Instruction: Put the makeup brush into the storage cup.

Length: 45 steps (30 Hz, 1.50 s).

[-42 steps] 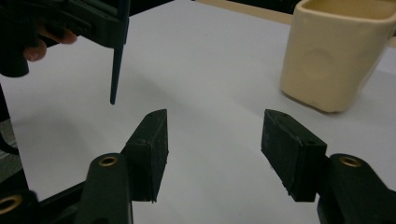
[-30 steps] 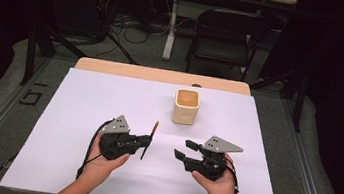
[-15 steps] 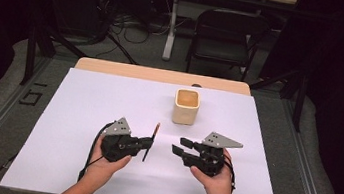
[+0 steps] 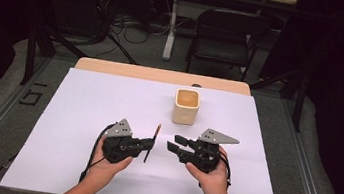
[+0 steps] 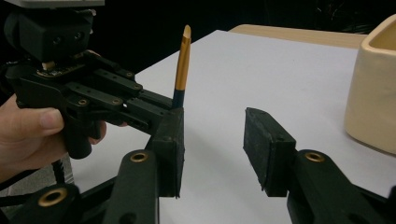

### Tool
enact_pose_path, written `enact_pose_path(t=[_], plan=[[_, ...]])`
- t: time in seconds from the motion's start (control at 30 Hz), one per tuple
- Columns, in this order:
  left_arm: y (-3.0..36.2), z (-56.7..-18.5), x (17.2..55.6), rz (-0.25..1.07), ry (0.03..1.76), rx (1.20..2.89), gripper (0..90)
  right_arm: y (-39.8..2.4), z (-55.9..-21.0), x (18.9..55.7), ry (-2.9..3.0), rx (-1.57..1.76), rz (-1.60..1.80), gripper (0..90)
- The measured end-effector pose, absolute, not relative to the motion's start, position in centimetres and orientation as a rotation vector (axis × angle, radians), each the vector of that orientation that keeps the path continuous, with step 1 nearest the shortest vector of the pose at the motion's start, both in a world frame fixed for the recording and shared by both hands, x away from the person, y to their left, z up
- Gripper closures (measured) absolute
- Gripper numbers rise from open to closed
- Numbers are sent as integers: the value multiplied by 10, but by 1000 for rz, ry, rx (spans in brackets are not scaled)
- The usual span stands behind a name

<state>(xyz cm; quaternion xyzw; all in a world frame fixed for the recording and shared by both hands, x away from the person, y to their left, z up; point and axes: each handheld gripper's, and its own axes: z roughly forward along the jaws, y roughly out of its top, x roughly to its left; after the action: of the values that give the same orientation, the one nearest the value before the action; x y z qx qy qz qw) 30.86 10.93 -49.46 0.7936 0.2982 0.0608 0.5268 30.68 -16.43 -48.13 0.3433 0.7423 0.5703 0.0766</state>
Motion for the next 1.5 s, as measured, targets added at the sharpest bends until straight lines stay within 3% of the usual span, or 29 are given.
enact_pose_path(t=[0.8,1.5], plan=[[105,-498,306,147,706,1899,839,-152,-476,310,2213,1051,1749,589],[92,-503,300,128,675,1907,839,-150,-480,311,2222,1125,1857,700]])
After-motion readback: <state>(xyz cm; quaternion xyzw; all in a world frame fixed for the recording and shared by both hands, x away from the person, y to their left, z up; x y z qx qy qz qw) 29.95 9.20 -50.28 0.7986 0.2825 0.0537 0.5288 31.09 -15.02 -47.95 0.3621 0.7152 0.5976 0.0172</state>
